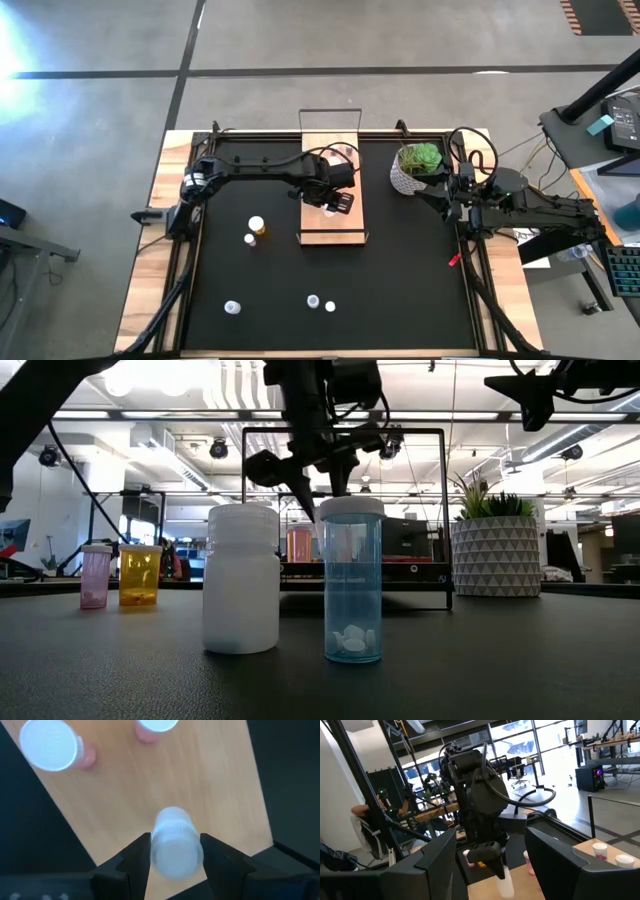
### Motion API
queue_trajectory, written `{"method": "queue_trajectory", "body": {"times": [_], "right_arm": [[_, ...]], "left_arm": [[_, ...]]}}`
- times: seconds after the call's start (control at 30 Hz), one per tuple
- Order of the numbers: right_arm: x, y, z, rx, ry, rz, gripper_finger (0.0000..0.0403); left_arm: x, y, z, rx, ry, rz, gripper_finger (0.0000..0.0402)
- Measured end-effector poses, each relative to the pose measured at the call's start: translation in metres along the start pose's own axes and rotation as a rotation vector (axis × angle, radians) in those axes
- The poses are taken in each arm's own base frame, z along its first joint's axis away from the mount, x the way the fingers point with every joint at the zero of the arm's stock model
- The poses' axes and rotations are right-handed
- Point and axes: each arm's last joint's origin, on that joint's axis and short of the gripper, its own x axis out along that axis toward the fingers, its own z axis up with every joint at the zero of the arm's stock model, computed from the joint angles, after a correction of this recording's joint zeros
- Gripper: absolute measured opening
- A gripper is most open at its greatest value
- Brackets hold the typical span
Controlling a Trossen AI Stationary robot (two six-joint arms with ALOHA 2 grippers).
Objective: Pick and place medicine bottles onto shelf by color
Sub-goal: Put the white pill bottle on the shelf
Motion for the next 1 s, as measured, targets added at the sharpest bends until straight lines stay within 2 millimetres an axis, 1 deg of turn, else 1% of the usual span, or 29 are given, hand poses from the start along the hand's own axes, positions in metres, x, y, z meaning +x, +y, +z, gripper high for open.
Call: {"method": "queue_trajectory", "body": {"times": [0.13, 0.43, 0.63, 0.7, 0.87, 0.93, 1.0], "right_arm": [[0.0, 0.0, 0.0, 0.0, 0.0, 0.0, 0.0226], [0.0, 0.0, 0.0, 0.0, 0.0, 0.0, 0.0226], [0.0, 0.0, 0.0, 0.0, 0.0, 0.0, 0.0226], [0.0, 0.0, 0.0, 0.0, 0.0, 0.0, 0.0226], [0.0, 0.0, 0.0, 0.0, 0.0, 0.0, 0.0226], [0.0, 0.0, 0.0, 0.0, 0.0, 0.0, 0.0226], [0.0, 0.0, 0.0, 0.0, 0.0, 0.0, 0.0226]], "left_arm": [[0.0, -0.001, 0.002, -0.007, -0.044, 0.004, 0.0152], [0.001, -0.002, 0.002, -0.02, -0.065, 0.002, 0.0152], [-0.002, 0.0, -0.004, -0.016, -0.05, 0.029, 0.0152], [-0.006, -0.001, -0.004, -0.015, -0.056, 0.017, 0.0152], [-0.007, -0.005, -0.01, 0.001, -0.057, 0.004, 0.0152], [-0.006, -0.006, -0.014, 0.023, -0.052, 0.009, 0.0152], [-0.006, -0.007, -0.016, 0.084, -0.071, 0.022, 0.0152]]}}
